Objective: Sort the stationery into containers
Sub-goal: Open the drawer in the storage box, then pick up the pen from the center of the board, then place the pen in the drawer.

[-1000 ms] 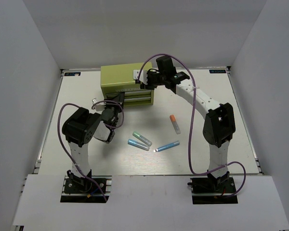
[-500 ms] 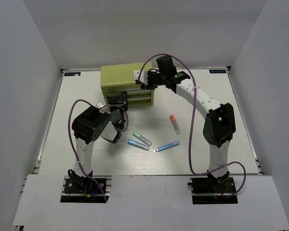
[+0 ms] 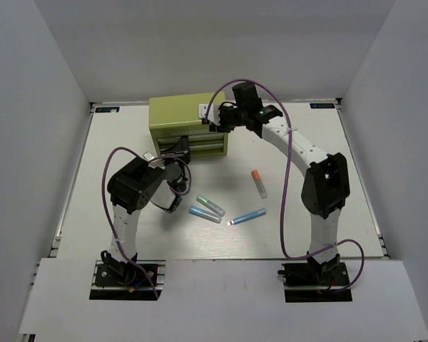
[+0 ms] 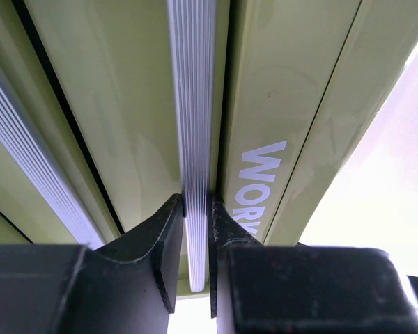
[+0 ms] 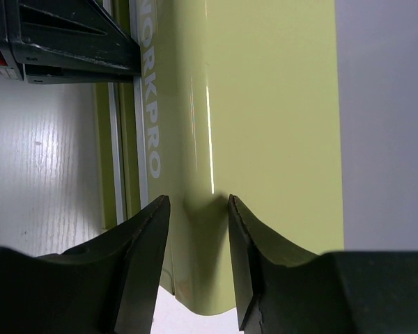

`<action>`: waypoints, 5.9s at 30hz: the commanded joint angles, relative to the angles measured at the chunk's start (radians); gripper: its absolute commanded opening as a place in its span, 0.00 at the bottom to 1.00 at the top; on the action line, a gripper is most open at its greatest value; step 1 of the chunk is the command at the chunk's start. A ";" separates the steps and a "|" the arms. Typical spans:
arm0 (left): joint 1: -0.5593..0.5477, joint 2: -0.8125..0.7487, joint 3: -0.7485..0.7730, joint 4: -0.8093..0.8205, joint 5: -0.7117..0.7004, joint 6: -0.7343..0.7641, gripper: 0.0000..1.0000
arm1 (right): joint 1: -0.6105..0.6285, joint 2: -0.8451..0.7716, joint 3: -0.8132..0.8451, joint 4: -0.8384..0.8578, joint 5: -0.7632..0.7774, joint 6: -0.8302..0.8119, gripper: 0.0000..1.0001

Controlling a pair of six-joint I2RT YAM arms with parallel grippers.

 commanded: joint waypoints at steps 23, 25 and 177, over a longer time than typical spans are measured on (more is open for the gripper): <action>-0.066 -0.031 -0.210 0.281 0.091 0.079 0.00 | -0.003 0.088 0.132 -0.197 0.107 0.057 0.43; -0.076 -0.040 -0.224 0.281 0.091 0.079 0.00 | -0.004 0.091 0.135 -0.200 0.112 0.061 0.43; -0.194 -1.493 -0.107 -2.259 0.212 0.403 0.99 | 0.172 -0.032 -0.094 0.118 0.193 0.134 0.25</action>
